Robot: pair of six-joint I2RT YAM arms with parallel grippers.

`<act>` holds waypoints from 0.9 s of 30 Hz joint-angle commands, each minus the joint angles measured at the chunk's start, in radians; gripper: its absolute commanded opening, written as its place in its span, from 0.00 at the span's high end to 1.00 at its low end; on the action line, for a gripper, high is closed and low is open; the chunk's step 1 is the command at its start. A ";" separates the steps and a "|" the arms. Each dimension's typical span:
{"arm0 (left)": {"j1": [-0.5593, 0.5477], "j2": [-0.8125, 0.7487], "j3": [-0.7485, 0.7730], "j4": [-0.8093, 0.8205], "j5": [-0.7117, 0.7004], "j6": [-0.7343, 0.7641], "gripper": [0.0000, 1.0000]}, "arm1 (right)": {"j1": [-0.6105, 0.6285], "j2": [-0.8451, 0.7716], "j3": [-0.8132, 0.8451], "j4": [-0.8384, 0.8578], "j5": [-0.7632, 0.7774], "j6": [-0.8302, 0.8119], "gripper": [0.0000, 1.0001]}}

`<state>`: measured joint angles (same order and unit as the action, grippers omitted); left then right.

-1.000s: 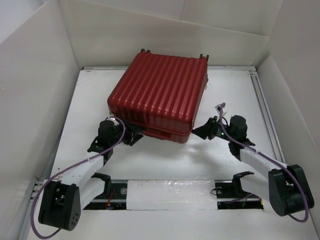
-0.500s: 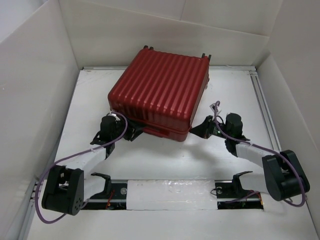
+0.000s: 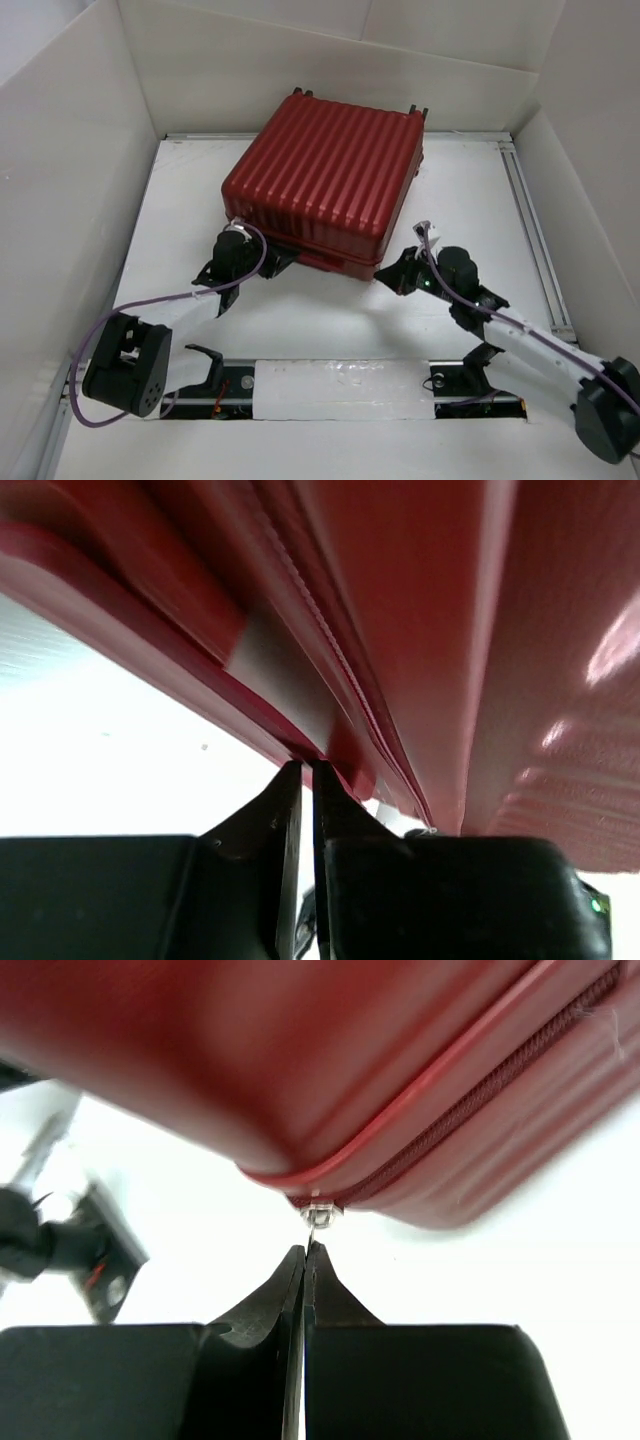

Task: Pack the luggage

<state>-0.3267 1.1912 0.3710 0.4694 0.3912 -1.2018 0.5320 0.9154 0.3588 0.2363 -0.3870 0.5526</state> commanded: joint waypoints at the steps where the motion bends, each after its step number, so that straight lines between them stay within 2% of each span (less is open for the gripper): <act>1: -0.109 0.067 0.048 0.081 0.057 0.005 1.00 | 0.189 -0.186 0.032 -0.211 0.118 0.088 1.00; 2: -0.118 0.077 0.057 0.093 0.057 0.005 1.00 | 0.221 -0.203 0.032 -0.303 0.155 0.133 1.00; 4: -0.144 0.106 0.066 0.116 0.057 -0.005 1.00 | 0.304 -0.204 0.041 -0.356 0.243 0.168 1.00; 7: -0.191 0.117 0.088 0.117 0.012 -0.018 1.00 | 0.387 -0.142 0.084 -0.365 0.319 0.187 1.00; 9: -0.219 0.117 0.088 0.117 -0.027 -0.028 1.00 | 0.422 -0.055 0.124 -0.312 0.361 0.196 1.00; 11: -0.262 0.117 0.088 0.161 -0.055 -0.038 1.00 | 0.477 0.008 0.188 -0.287 0.468 0.233 1.00; 13: -0.284 0.108 0.068 0.192 -0.066 -0.067 1.00 | 0.540 0.092 0.230 -0.276 0.564 0.335 1.00; 16: -0.316 0.084 0.059 0.206 -0.066 -0.076 1.00 | 0.623 0.195 0.348 -0.255 0.822 0.496 1.00; 17: -0.316 0.071 0.059 0.215 -0.066 -0.076 1.00 | 0.647 0.233 0.348 -0.244 0.882 0.524 1.00; 21: -0.257 0.039 -0.015 0.271 0.033 -0.024 1.00 | 0.743 0.514 0.593 -0.244 1.113 0.624 1.00; 22: -0.243 0.027 -0.041 0.303 0.055 -0.024 1.00 | 0.743 0.637 0.638 -0.244 1.128 0.650 1.00; 24: -0.201 -0.033 -0.115 0.304 0.092 -0.024 1.00 | 0.773 0.750 0.725 -0.244 1.172 0.688 1.00; 25: -0.187 -0.059 -0.130 0.275 0.107 -0.024 1.00 | 0.783 0.790 0.797 -0.244 1.186 0.688 1.00; 26: -0.173 -0.088 -0.130 0.229 0.123 -0.024 1.00 | 0.792 0.827 0.830 -0.320 1.203 0.740 1.00; 27: -0.173 -0.122 -0.106 0.159 0.123 0.045 1.00 | 0.815 0.827 0.853 -0.357 1.221 0.759 1.00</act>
<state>-0.4789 1.1423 0.2607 0.6785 0.3737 -1.2362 1.2938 1.6867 1.1007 -0.1555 0.8654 1.1744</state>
